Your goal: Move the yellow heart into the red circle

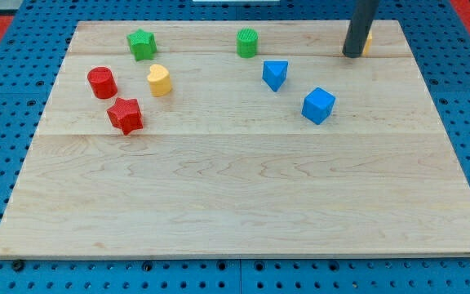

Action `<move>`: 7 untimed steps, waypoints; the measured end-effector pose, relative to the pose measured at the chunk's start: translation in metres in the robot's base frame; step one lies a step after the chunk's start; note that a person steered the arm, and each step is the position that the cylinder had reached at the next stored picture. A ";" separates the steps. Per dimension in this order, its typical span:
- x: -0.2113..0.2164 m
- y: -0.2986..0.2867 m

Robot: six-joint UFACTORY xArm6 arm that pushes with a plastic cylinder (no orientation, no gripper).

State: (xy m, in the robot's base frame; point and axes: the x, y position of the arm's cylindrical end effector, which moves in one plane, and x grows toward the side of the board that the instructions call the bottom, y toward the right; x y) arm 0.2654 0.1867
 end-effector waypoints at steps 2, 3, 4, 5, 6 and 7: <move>-0.001 0.000; 0.007 -0.034; 0.007 -0.115; 0.031 -0.140; 0.032 -0.207; 0.057 -0.265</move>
State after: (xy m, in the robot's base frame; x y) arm 0.3221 -0.0787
